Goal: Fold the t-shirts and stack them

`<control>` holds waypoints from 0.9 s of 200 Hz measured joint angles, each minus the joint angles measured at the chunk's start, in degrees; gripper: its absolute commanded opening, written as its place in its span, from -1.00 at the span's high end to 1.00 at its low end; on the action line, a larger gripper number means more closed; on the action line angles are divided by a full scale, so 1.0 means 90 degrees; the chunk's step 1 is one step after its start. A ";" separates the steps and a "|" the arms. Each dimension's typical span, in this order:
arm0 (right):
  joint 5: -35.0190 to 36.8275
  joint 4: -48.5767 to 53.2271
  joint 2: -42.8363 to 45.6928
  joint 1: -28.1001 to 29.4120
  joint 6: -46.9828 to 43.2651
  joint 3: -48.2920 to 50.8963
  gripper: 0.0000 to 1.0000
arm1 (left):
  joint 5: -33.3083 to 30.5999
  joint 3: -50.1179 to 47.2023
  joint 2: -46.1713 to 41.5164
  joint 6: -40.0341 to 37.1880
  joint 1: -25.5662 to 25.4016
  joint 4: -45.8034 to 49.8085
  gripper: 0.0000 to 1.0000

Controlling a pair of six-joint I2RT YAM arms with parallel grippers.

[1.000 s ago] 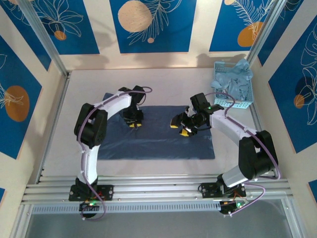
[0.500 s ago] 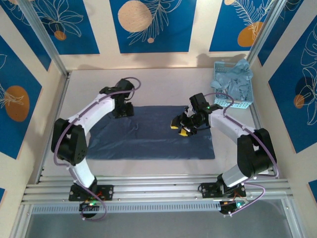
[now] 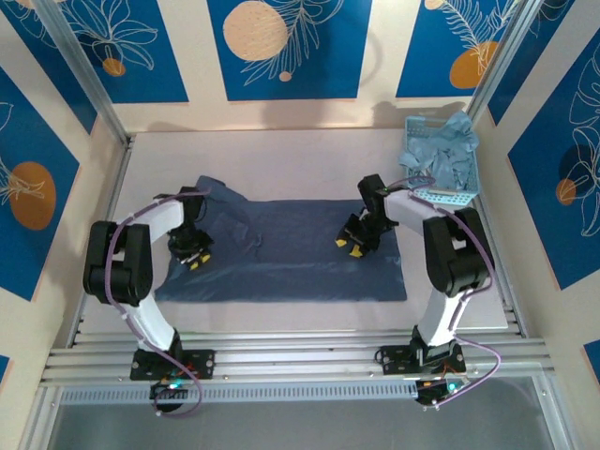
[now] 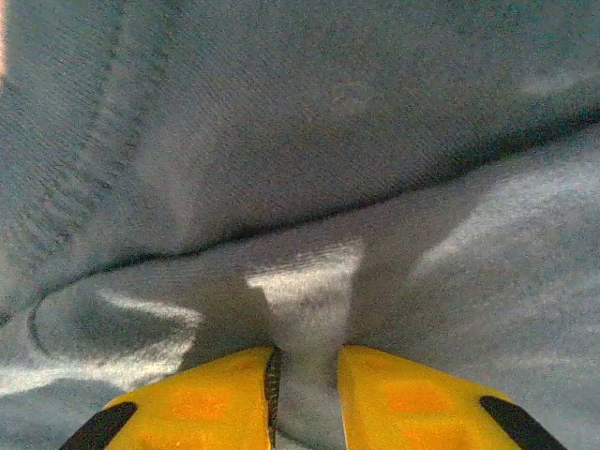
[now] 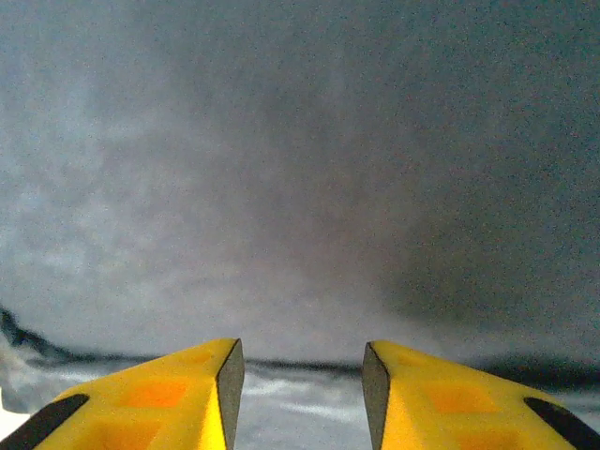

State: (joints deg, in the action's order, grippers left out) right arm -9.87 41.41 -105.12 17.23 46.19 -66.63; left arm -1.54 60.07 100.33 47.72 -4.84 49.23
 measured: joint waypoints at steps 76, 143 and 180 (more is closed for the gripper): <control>0.0253 0.0396 -0.0389 0.0420 -0.0112 -0.0763 0.03 | -0.0464 0.1163 -0.0267 -0.0214 0.0527 0.0364 -0.13; 0.0583 0.0721 -0.0748 -0.0627 -0.0852 -0.2722 0.00 | -0.0085 0.5605 0.2142 -0.0753 0.0578 0.0223 -0.08; 0.0719 0.0984 -0.1430 -0.0869 -0.1185 -0.3517 0.00 | 0.0180 0.6999 0.3512 -0.1100 0.0427 0.0401 0.01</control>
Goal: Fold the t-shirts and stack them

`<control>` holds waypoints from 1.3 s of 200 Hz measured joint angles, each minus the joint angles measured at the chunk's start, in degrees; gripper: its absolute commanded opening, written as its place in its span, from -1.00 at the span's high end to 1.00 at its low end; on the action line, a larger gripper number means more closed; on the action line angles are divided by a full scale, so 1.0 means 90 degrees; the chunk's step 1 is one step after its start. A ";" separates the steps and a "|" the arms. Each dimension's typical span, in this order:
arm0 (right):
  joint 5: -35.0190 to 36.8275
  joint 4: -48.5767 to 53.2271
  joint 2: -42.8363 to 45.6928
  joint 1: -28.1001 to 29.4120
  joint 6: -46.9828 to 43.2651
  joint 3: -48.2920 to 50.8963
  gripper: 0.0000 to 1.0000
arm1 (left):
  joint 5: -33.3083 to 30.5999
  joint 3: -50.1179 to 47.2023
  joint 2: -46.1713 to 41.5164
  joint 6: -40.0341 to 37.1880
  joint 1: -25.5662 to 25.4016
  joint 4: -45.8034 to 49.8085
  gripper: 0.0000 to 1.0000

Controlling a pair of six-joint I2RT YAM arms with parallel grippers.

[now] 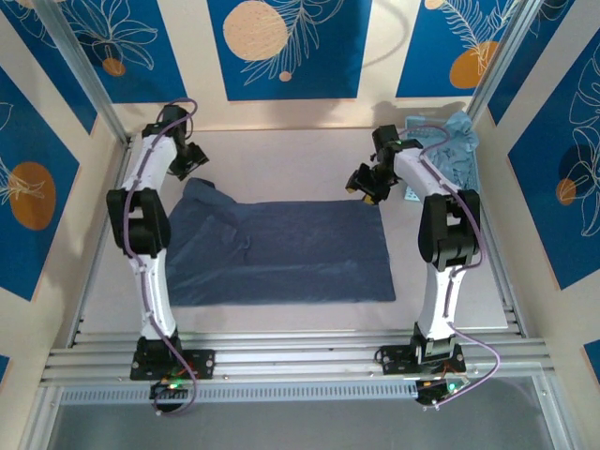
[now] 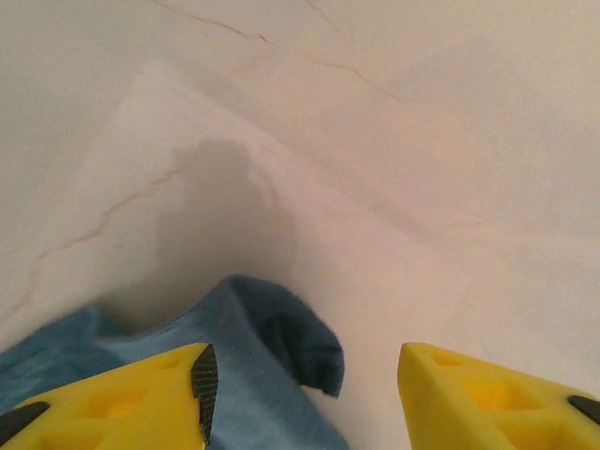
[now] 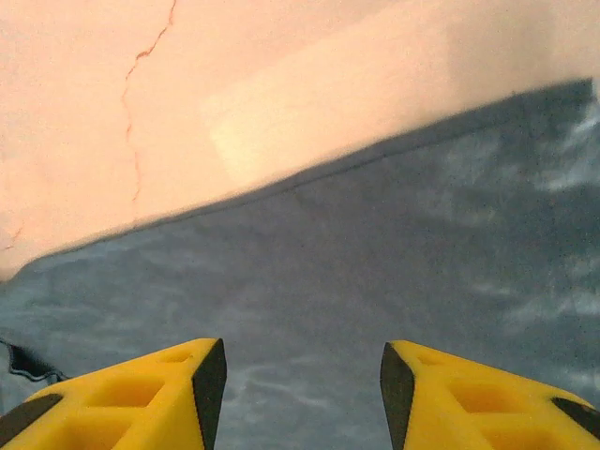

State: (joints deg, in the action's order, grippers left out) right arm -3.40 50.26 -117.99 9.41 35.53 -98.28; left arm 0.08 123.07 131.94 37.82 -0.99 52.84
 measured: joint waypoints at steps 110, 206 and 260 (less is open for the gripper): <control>0.0019 0.0236 -0.0359 -0.0002 -0.0126 -0.0296 0.00 | 0.0228 0.0413 0.0559 0.1027 -0.0408 0.0602 0.05; -0.0002 0.0236 -0.0359 -0.0027 -0.0124 -0.0362 0.01 | 0.0124 0.0464 0.1027 0.0911 -0.0403 0.0879 0.89; 0.0000 0.0233 -0.0359 -0.0092 -0.0124 -0.0362 0.03 | -0.0121 0.0466 0.1013 0.0911 -0.0403 0.0920 1.00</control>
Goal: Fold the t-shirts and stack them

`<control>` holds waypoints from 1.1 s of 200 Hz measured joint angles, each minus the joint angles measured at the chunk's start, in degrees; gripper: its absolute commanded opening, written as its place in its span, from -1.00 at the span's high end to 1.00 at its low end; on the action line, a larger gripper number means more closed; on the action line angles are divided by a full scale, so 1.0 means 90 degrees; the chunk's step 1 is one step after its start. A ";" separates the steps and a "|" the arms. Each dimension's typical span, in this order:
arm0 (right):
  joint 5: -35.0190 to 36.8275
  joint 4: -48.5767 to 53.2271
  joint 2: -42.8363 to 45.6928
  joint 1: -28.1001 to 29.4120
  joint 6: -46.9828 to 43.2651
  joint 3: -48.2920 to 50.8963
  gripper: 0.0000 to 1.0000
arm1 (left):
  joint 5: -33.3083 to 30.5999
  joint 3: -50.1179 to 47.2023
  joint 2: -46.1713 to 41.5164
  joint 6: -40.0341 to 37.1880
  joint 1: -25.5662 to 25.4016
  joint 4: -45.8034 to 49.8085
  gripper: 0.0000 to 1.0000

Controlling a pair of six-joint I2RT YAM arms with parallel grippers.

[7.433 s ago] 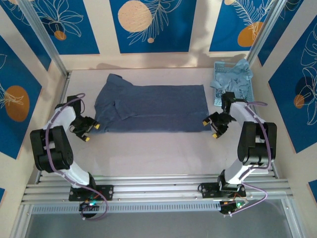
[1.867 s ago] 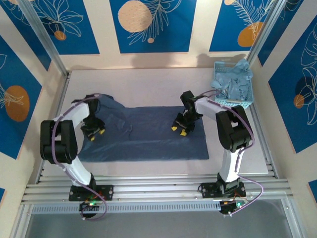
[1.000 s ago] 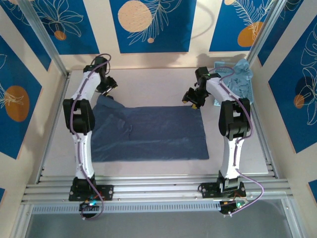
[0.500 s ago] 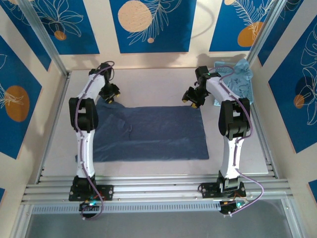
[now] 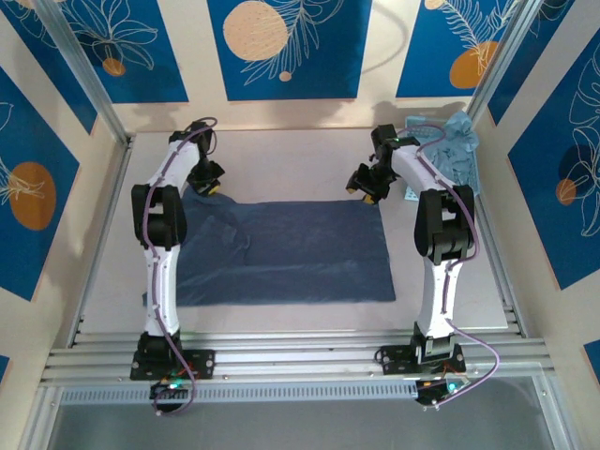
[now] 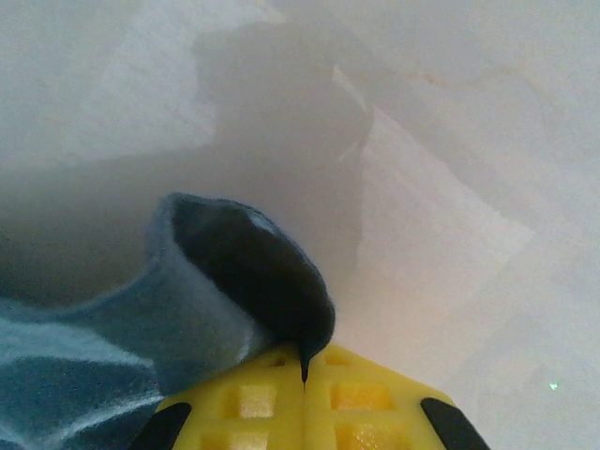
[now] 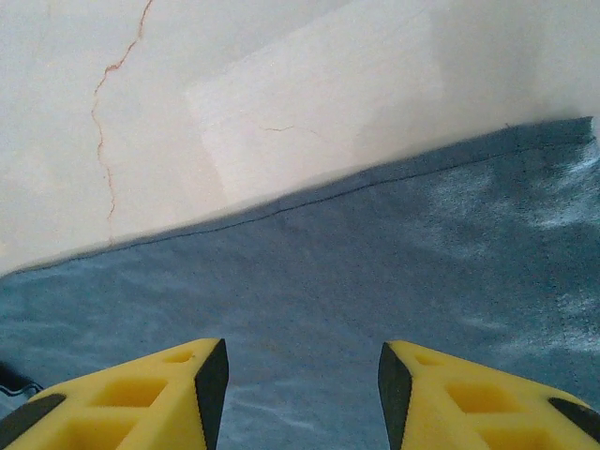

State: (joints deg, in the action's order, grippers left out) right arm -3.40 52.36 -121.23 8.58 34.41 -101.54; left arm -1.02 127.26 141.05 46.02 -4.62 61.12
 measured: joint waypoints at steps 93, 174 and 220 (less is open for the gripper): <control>0.0226 0.0170 -0.0321 -0.0112 0.0039 -0.0692 -0.02 | 0.0131 0.0068 -0.1146 0.0420 0.0131 -0.0092 1.00; 0.1532 0.0969 -0.1338 -0.0289 0.0697 -0.1557 -0.08 | 0.0738 -0.0549 -0.1287 0.0699 0.0301 -0.0580 1.00; 0.1882 0.1217 -0.1683 -0.0306 0.0850 -0.1836 0.13 | 0.0918 -0.0709 -0.1503 0.0736 0.0379 -0.0707 1.00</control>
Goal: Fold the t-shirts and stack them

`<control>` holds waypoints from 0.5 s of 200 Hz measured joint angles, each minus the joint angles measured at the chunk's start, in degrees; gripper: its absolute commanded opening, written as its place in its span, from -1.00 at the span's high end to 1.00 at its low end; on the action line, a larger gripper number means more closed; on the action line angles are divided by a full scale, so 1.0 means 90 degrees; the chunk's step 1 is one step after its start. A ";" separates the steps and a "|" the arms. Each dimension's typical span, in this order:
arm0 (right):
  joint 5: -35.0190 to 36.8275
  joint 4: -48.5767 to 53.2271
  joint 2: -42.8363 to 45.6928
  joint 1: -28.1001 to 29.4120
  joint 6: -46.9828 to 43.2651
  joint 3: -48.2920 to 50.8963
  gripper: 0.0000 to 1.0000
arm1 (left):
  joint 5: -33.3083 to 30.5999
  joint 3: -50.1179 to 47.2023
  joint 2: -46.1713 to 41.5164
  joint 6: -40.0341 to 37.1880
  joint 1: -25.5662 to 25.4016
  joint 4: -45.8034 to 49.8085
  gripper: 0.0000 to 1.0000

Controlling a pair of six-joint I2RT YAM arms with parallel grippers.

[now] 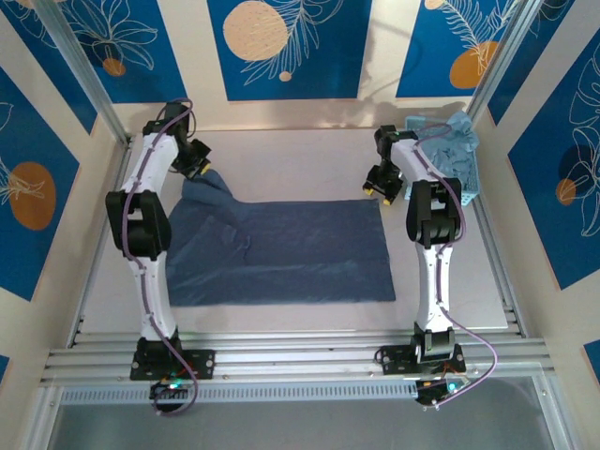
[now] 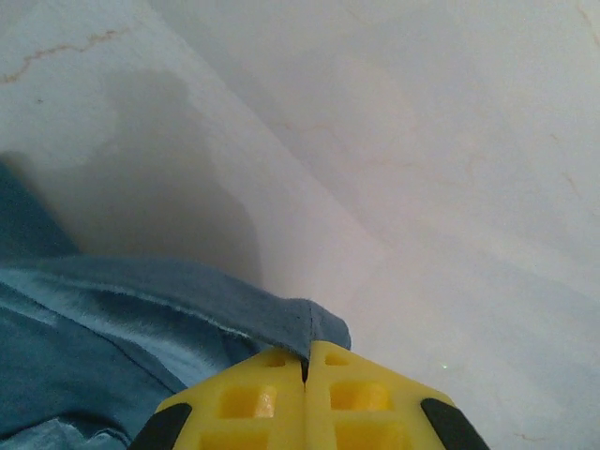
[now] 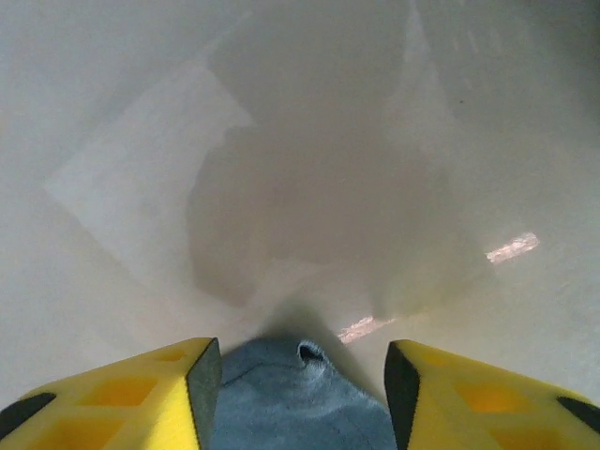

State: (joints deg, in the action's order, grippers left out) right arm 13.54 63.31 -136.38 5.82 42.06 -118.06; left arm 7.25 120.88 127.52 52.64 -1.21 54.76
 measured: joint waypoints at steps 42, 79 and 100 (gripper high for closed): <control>-0.0019 -0.0002 -0.0095 0.0012 0.0015 -0.0015 0.52 | 0.0083 -0.0073 -0.0092 -0.0002 0.0063 -0.0041 1.00; -0.0019 -0.0007 -0.0095 0.0017 -0.0036 -0.0012 1.00 | 0.0185 -0.0095 -0.0095 -0.0002 0.0148 -0.0053 1.00; -0.0017 -0.0095 -0.0070 0.0019 -0.0061 0.0063 1.00 | 0.0211 -0.0100 -0.0158 -0.0002 0.0223 -0.0070 1.00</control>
State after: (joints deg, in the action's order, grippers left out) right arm 13.39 62.46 -137.01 6.00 41.52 -117.49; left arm 9.15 119.98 126.10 52.62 0.80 54.13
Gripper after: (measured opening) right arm 0.069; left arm 0.046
